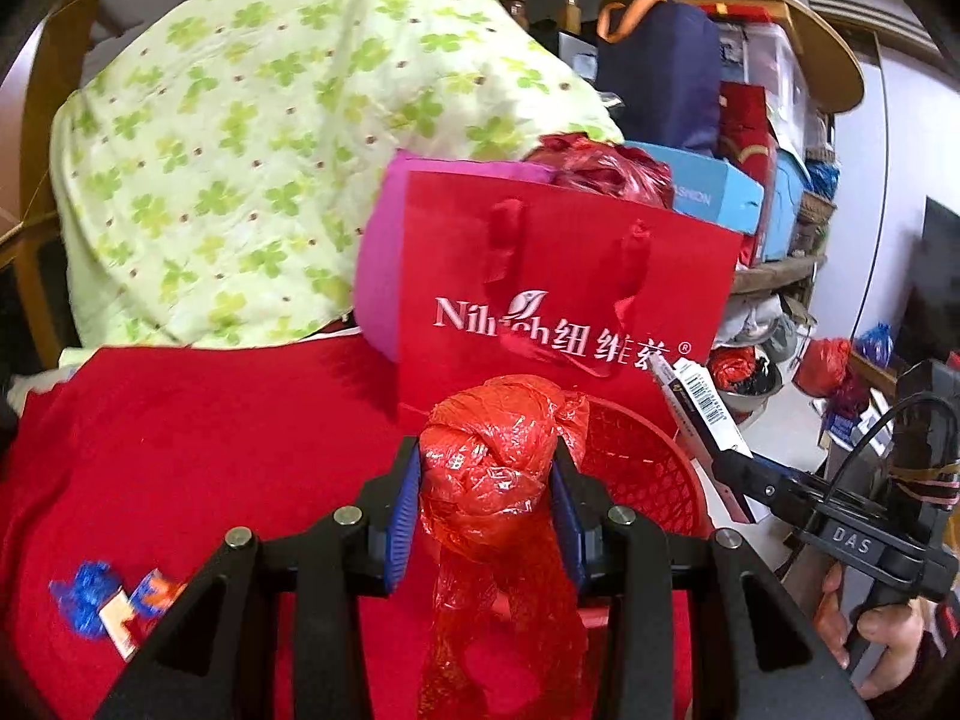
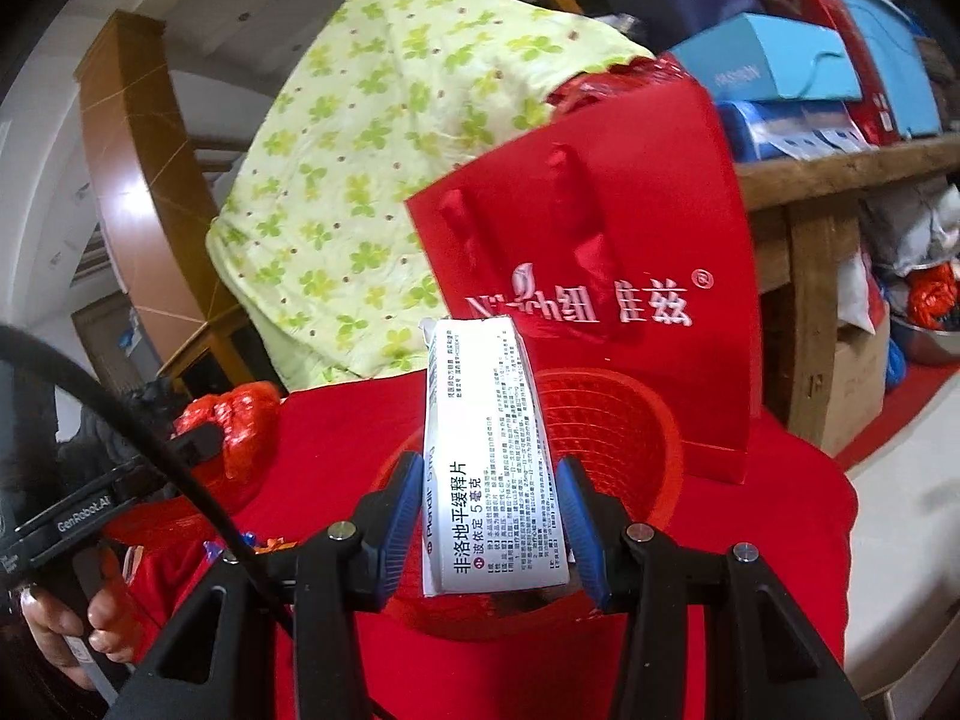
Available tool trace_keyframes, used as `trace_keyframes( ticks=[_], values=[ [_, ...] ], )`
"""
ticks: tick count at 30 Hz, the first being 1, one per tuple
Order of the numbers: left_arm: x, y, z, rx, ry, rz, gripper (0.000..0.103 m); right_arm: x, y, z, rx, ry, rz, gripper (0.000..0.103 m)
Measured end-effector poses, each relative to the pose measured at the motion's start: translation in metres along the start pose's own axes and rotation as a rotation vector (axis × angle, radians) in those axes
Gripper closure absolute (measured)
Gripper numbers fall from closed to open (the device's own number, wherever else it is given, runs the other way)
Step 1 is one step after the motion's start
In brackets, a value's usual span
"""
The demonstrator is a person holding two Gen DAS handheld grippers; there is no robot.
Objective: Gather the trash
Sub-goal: 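Carry the leaflet and red bag over the basket and open both tools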
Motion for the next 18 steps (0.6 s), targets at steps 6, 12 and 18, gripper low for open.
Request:
trace_keyframes(
  ticks=[6, 12, 18],
  values=[
    [0.015, -0.028, 0.000, -0.024, -0.034, -0.022, 0.061, 0.017, -0.011, -0.008, -0.007, -0.045, -0.025, 0.054],
    [0.016, -0.048, 0.005, -0.058, -0.041, -0.040, 0.061, 0.018, -0.027, -0.008, -0.025, -0.048, -0.035, 0.054],
    [0.017, -0.063, 0.007, -0.081, -0.037, -0.036, 0.059, 0.024, -0.041, -0.004, -0.047, -0.075, -0.033, 0.052]
  ],
)
Point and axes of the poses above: each gripper's, at about its wrist camera, not at the fingertips, and y roughly against the way its jaws point, x to its right, z to its underside, the point moved 5 cm from there along -y, roughly the way its jaws point, and after that the axes turned 5 degrees about -x, right-handed, at the moved point
